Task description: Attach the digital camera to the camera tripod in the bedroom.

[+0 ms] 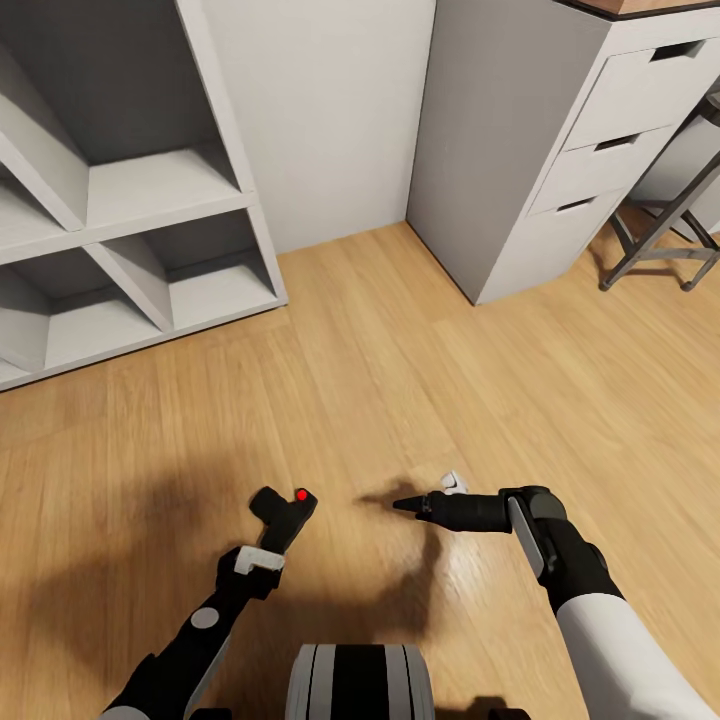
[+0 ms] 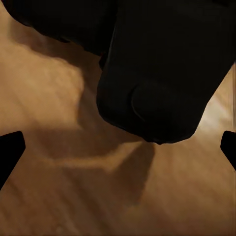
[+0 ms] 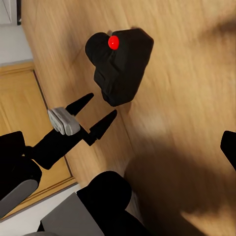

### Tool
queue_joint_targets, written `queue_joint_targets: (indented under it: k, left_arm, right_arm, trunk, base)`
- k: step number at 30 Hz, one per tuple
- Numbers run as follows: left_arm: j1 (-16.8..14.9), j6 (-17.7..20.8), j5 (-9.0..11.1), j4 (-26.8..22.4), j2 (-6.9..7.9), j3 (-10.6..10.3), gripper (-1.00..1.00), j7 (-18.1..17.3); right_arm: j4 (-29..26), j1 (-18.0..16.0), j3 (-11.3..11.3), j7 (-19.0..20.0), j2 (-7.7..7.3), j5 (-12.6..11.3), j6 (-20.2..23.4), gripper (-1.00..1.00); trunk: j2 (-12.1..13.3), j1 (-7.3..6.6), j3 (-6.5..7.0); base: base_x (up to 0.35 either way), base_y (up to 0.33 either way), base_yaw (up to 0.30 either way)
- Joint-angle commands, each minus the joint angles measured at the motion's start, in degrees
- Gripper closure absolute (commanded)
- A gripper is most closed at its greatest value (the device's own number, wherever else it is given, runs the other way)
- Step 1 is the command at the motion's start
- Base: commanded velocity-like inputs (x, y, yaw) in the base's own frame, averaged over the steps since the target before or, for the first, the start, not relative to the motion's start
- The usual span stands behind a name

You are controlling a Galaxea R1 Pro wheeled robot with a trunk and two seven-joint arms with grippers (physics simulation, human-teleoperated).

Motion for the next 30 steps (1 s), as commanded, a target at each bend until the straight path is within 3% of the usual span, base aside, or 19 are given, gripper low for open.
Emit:
queue_joint_targets:
  k: [1,7,12,30]
  left_arm:
    - [-0.02,-0.35,-0.60,0.06,0.02,-0.06,-1.00,-0.02]
    - [-0.02,-0.82,-1.78,0.22,-0.01,-0.28,-1.00,-0.12]
    - [-0.02,-1.01,-4.44,0.55,-0.07,-0.67,-1.00,-0.21]
    - [-0.02,-0.24,-5.02,0.82,-0.51,-0.76,-1.00,-0.28]
  right_arm:
    - [0.00,-0.01,-0.05,-0.07,0.00,-0.31,0.44,-1.00]
    - [0.00,0.01,-0.05,-0.07,-0.04,-0.31,0.44,-1.00]
    - [0.00,-0.01,-0.05,-0.07,-0.07,-0.31,0.44,-1.00]
    - [0.00,0.01,-0.05,-0.07,-0.09,-0.31,0.44,-1.00]
  trunk:
    - [-0.01,-0.01,-0.03]
    - [-0.01,-0.01,-0.03]
    - [-0.01,-0.01,-0.03]
    - [-0.01,-0.01,-0.03]
  base:
    - [0.000,0.000,0.000]
    - [0.000,0.000,0.000]
    - [0.000,0.000,0.000]
    - [0.033,0.000,0.000]
